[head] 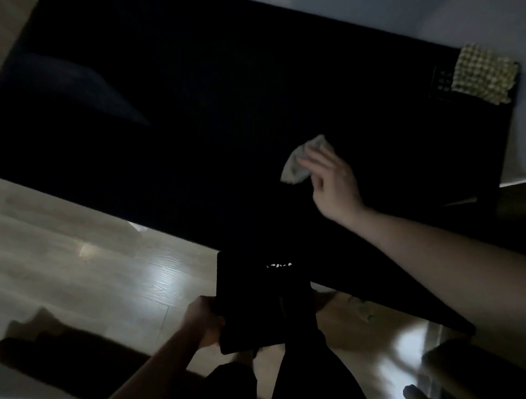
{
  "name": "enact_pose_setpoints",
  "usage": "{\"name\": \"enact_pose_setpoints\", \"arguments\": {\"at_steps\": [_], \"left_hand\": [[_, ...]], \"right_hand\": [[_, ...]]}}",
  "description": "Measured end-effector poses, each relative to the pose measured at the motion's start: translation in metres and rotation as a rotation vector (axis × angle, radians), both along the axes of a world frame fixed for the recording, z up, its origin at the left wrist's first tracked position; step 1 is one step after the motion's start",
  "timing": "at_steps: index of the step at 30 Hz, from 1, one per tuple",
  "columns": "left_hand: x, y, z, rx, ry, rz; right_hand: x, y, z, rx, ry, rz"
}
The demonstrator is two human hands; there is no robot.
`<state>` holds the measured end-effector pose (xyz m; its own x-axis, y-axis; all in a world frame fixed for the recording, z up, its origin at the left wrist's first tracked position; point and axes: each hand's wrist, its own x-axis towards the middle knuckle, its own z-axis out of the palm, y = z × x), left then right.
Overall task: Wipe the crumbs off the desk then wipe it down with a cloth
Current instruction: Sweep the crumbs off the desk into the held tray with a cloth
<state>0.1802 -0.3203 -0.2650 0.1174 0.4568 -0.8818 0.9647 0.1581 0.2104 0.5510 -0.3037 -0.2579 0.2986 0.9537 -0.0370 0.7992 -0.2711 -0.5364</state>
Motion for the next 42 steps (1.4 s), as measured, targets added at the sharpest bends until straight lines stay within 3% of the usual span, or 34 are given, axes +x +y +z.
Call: {"name": "enact_pose_setpoints", "arguments": {"at_steps": [6,10,13,17,19,23,30,34,37,42], "left_hand": [[0.002,0.004,0.005,0.011,-0.019,-0.119],[0.003,0.007,0.005,0.027,-0.007,-0.220],[0.004,0.010,0.004,0.028,-0.018,-0.284],[0.013,0.012,0.009,0.010,-0.026,-0.310],[0.015,0.013,0.008,0.012,-0.025,-0.330],[0.022,0.011,0.006,0.013,-0.039,-0.360],[0.027,0.007,-0.003,0.021,-0.060,-0.367],[0.032,0.004,-0.005,0.027,-0.056,-0.367],[0.036,0.002,-0.004,0.019,-0.052,-0.338],[0.038,0.001,0.001,0.011,-0.066,-0.320]], "right_hand": [[-0.109,-0.104,0.000,0.024,0.240,0.048],[-0.153,-0.149,0.003,0.018,0.302,0.059],[-0.168,-0.165,0.022,-0.035,0.416,0.003],[-0.141,-0.173,0.040,0.062,0.536,-0.161],[-0.102,-0.169,0.037,0.120,0.489,-0.277],[0.010,-0.151,0.033,0.152,0.206,-0.494],[0.175,-0.145,0.017,-0.107,0.014,-0.794],[0.162,-0.151,-0.003,-0.216,-0.085,-0.736],[0.109,-0.161,-0.010,-0.096,-0.135,-0.705],[0.009,-0.175,-0.008,0.061,-0.008,-0.502]]}}
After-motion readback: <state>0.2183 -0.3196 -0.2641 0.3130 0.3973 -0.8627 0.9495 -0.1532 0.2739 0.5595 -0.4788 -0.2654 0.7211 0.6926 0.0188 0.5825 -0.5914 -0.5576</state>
